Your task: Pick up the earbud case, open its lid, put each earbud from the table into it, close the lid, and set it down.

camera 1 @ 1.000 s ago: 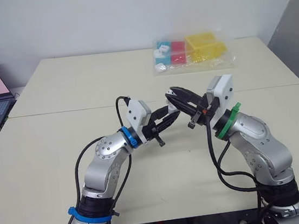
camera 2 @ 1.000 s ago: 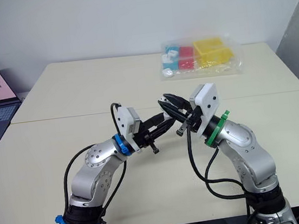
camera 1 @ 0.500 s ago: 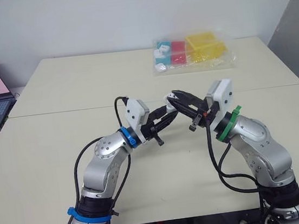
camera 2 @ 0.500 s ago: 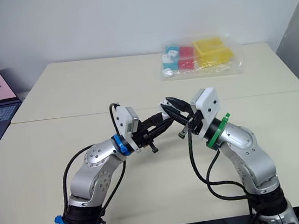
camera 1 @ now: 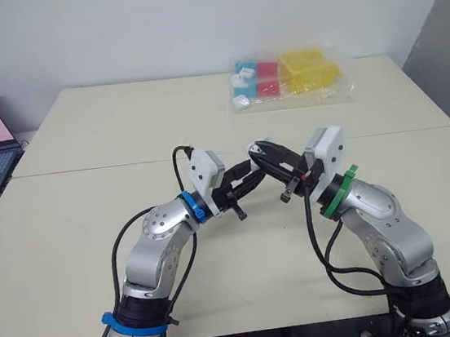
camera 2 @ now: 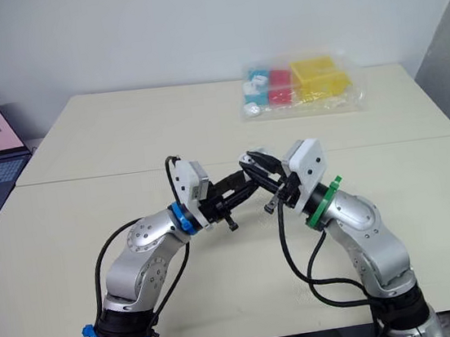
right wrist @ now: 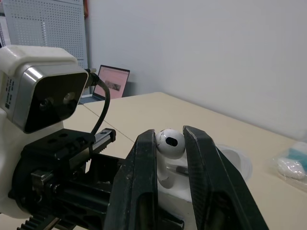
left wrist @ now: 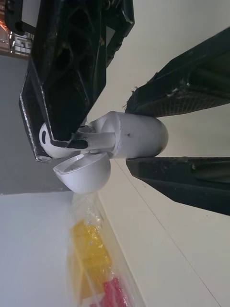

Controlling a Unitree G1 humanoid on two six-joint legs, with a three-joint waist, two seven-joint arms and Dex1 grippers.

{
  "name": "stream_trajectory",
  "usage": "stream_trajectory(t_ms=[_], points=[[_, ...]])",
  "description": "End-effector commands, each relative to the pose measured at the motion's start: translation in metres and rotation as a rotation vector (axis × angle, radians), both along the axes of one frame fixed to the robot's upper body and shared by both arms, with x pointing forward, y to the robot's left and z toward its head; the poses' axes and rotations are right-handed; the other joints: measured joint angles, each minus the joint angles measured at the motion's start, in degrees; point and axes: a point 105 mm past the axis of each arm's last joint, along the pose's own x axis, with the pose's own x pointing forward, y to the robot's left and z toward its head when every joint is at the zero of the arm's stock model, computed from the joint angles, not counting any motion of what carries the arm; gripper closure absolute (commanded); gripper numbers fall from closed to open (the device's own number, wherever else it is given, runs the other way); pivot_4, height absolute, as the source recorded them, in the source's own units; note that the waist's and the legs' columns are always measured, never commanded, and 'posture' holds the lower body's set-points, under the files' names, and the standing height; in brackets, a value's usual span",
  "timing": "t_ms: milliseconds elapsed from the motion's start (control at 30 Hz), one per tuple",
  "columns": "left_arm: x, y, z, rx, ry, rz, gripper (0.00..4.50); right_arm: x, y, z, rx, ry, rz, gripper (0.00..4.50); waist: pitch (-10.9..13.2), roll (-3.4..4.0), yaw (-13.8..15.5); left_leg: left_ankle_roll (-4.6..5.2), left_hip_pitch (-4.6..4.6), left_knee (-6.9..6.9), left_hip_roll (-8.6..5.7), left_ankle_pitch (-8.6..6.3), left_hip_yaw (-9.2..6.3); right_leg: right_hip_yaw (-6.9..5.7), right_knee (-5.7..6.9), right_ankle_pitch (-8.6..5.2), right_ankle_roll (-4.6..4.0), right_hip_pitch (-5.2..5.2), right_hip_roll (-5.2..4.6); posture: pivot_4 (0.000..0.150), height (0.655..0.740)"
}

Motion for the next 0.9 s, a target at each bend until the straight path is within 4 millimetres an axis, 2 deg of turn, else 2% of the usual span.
stream_trajectory(t_ms=[33,367,667,733,900], points=[[-0.003,-0.001,0.011,-0.023,-0.041,-0.012,3.71,-0.003,0.0,0.0,0.004,-0.008,0.0,4.04,0.0,0.0,0.0,0.0,0.0,0.0,0.0,0.0,0.0,0.0,0.0,0.0,0.0,0.0,0.0,0.15,0.74],[-0.005,-0.001,0.012,-0.024,-0.045,-0.014,3.71,0.0,-0.007,-0.004,0.029,0.04,-0.029,4.04,0.0,0.0,0.0,0.0,0.01,-0.01,0.0,0.0,0.0,0.0,0.0,0.0,0.0,0.0,0.0,0.15,0.74],[-0.005,-0.001,0.012,-0.02,-0.046,-0.014,3.71,-0.005,-0.01,0.006,0.027,0.006,-0.026,0.92,0.0,0.0,0.0,0.0,0.0,-0.02,0.0,0.0,0.0,0.01,-0.01,0.0,0.0,0.0,0.0,0.15,0.74],[-0.005,-0.001,0.011,-0.019,-0.045,-0.012,3.71,-0.008,-0.015,0.011,0.03,-0.002,-0.028,0.88,0.0,0.0,0.0,0.0,0.0,-0.02,0.0,0.0,0.0,0.0,-0.01,0.0,0.0,0.0,0.0,0.15,0.74],[-0.006,0.001,0.009,-0.006,-0.043,-0.012,3.71,-0.021,-0.038,0.042,0.01,-0.045,-0.023,0.88,0.0,0.0,0.1,0.0,-0.04,-0.02,-0.01,0.0,-0.01,-0.01,-0.06,0.0,0.0,0.0,-0.01,0.15,0.74]])
